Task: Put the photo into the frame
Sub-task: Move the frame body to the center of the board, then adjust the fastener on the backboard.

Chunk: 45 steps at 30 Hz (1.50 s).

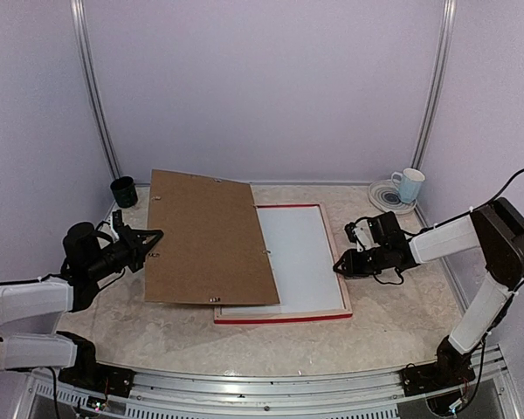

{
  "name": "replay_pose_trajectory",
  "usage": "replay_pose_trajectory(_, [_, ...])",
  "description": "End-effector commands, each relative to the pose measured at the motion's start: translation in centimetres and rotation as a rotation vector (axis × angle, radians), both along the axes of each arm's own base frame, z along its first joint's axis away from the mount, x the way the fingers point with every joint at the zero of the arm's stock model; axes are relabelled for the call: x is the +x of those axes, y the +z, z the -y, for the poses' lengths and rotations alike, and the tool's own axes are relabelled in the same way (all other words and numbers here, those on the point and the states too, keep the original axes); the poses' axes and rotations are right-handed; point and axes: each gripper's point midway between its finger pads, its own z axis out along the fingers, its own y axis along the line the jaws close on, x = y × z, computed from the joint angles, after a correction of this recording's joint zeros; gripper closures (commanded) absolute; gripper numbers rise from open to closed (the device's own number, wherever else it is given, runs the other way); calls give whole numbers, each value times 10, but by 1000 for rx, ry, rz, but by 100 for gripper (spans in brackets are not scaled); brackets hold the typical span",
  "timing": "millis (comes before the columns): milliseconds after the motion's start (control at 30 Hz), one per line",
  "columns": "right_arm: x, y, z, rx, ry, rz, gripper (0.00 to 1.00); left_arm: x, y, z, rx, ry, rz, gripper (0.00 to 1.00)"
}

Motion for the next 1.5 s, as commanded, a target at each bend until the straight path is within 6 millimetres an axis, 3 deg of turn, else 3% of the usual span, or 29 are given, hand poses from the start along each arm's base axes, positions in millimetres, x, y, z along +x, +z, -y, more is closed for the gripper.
replay_pose_trajectory(0, [-20,7,-22,20,46,1,75,-1,30,9,-41,-32,123,100])
replay_pose_trajectory(233, [-33,15,-30,26,16,-2,70,-5,24,19,-37,-62,113,100])
replay_pose_trajectory(367, [-32,30,-25,19,-4,26,67,-9,21,24,-43,-80,117,100])
replay_pose_trajectory(467, [-31,46,-17,-8,-28,53,59,-13,19,27,-64,-84,123,100])
replay_pose_trajectory(633, [-21,72,-1,-94,-83,99,43,-21,16,32,-77,-72,140,100])
replay_pose_trajectory(867, [-5,92,10,-233,-92,123,38,-29,17,42,-119,-65,184,100])
replay_pose_trajectory(1167, [7,94,-2,-285,-59,119,37,-39,20,66,-225,-132,208,100])
replay_pose_trajectory(1300, [12,94,-15,-247,-37,108,37,-38,7,77,-246,-148,164,100])
replay_pose_trajectory(1467, [25,92,-15,-275,-64,108,37,-39,-1,88,-281,-160,134,100])
